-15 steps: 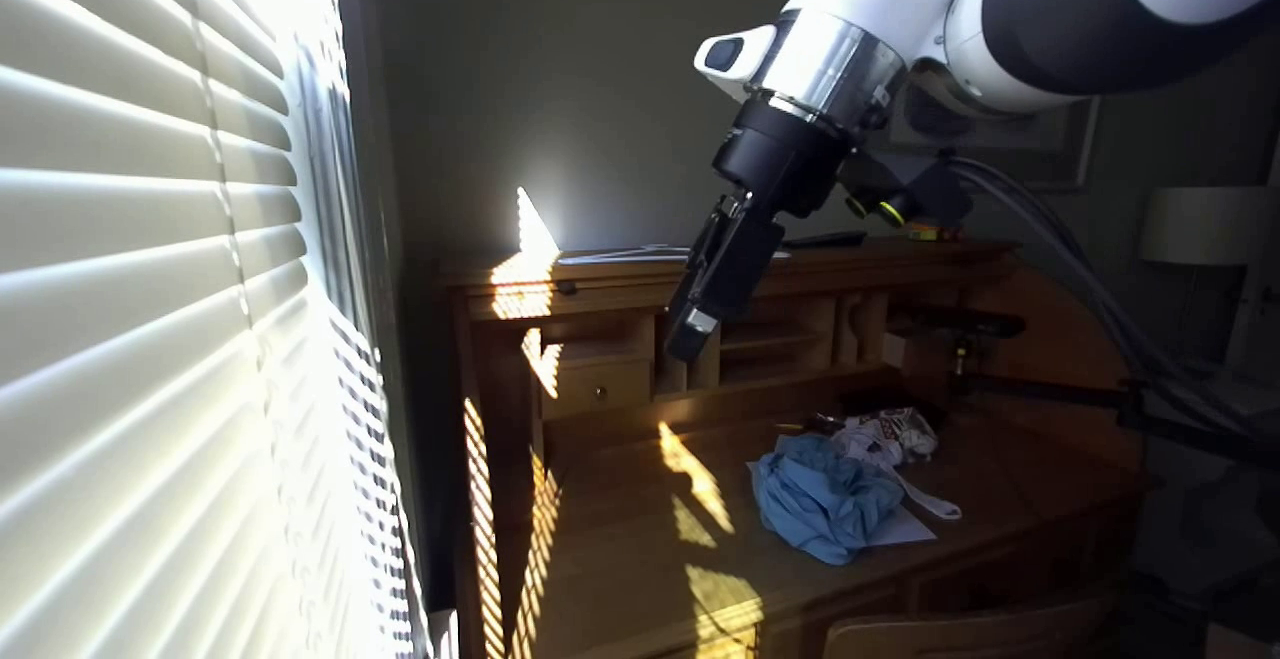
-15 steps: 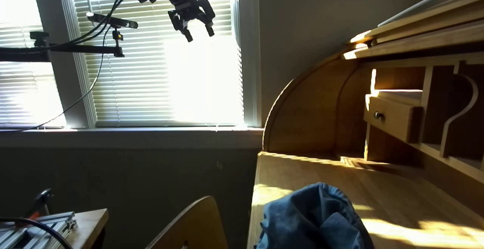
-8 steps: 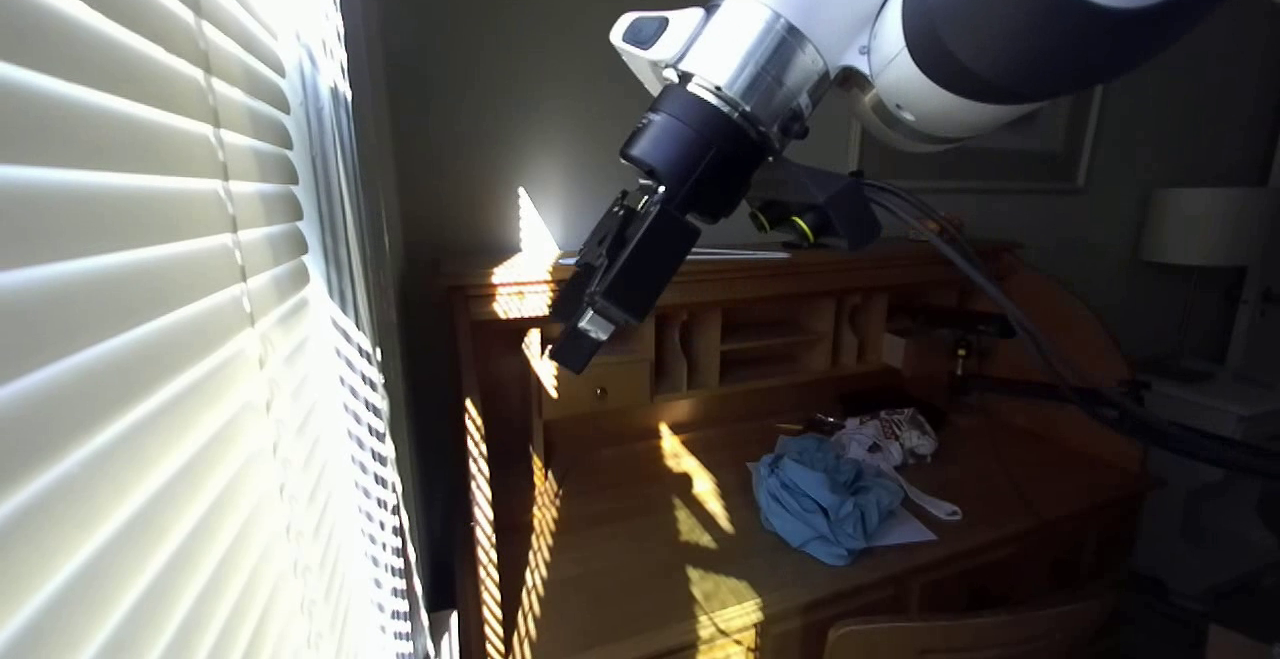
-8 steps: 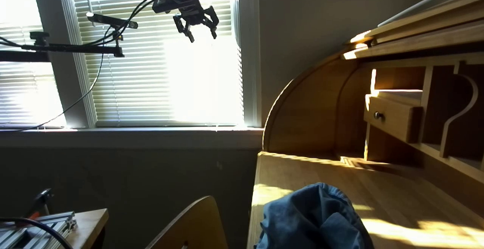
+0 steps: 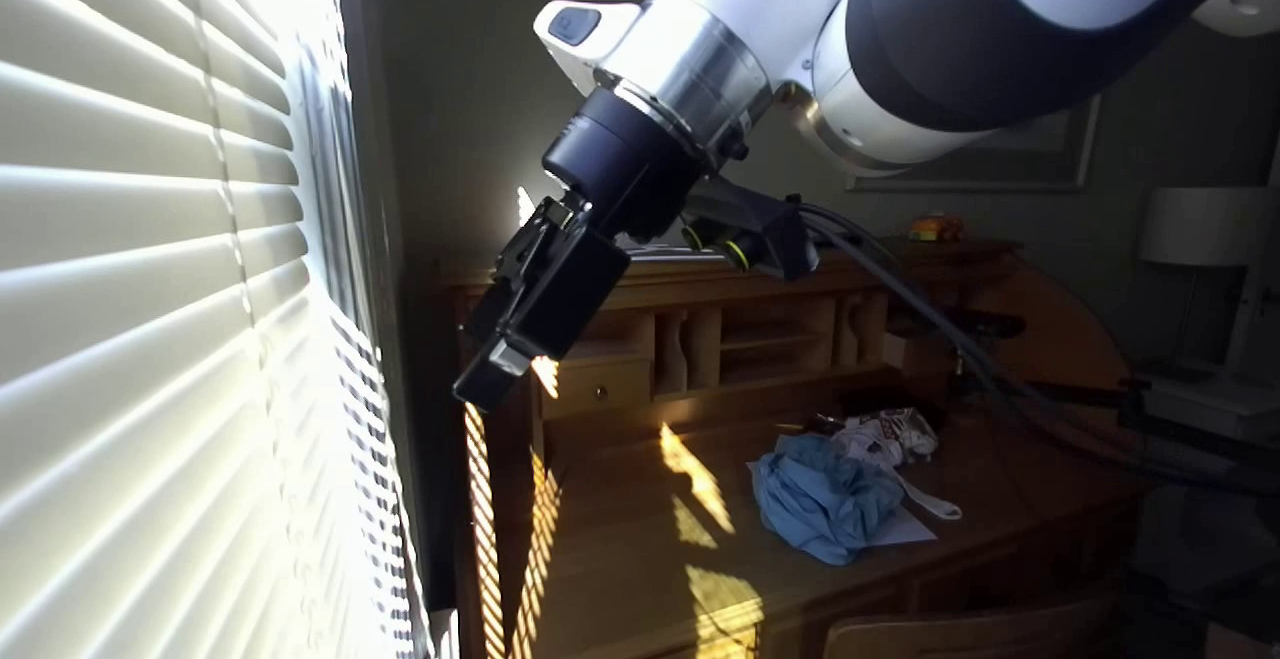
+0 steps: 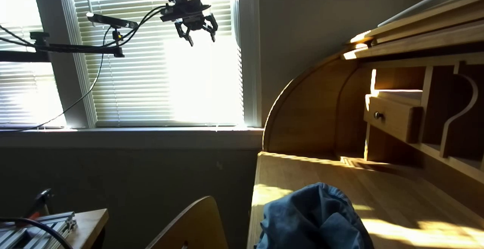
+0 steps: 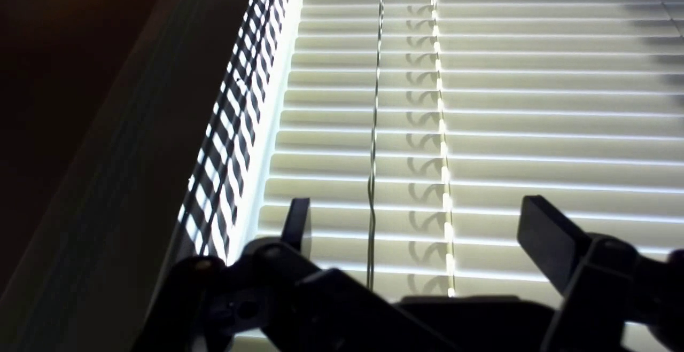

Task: Pull the white cord on the right side of the window downwards

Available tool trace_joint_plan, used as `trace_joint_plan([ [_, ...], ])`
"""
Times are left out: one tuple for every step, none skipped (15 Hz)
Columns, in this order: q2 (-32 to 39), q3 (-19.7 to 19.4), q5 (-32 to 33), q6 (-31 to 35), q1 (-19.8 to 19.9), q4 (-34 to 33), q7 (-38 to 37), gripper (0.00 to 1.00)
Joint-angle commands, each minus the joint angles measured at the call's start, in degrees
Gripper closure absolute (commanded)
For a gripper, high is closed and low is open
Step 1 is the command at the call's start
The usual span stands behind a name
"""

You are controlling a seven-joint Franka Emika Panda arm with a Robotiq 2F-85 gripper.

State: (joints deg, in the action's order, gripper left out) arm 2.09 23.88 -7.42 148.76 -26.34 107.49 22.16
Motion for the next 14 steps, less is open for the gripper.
trace_joint_plan([
  [3.8,0.87,2.31,2.72,0.35,-2.99,-0.1,0.0],
  [4.51,0.95,2.36,3.28,0.4,-3.57,0.03,0.0],
  [5.11,1.04,2.31,3.72,0.45,-4.09,0.14,0.0],
  [5.84,1.17,2.09,4.18,0.47,-4.77,0.13,0.0],
  [6.56,1.23,2.38,4.51,0.44,-5.42,-0.04,0.0],
  [7.14,1.31,2.44,4.83,0.46,-6.01,-0.13,0.0],
  [7.78,1.42,2.44,4.82,0.47,-6.66,-0.05,0.0],
  [8.36,1.58,2.19,5.04,0.49,-7.2,0.0,0.0],
  [8.96,1.8,1.82,5.33,0.53,-7.75,0.1,0.0],
  [9.48,1.9,2.02,5.31,0.52,-8.22,0.06,0.17],
  [9.94,2.08,1.9,5.63,0.56,-8.59,0.23,0.28],
  [10.44,2.37,1.62,5.69,0.66,-9.03,0.75,0.34],
  [10.84,2.43,1.87,6.04,0.63,-9.26,0.63,0.43],
  [11.21,2.61,1.77,6.18,0.68,-9.55,0.68,0.49],
])
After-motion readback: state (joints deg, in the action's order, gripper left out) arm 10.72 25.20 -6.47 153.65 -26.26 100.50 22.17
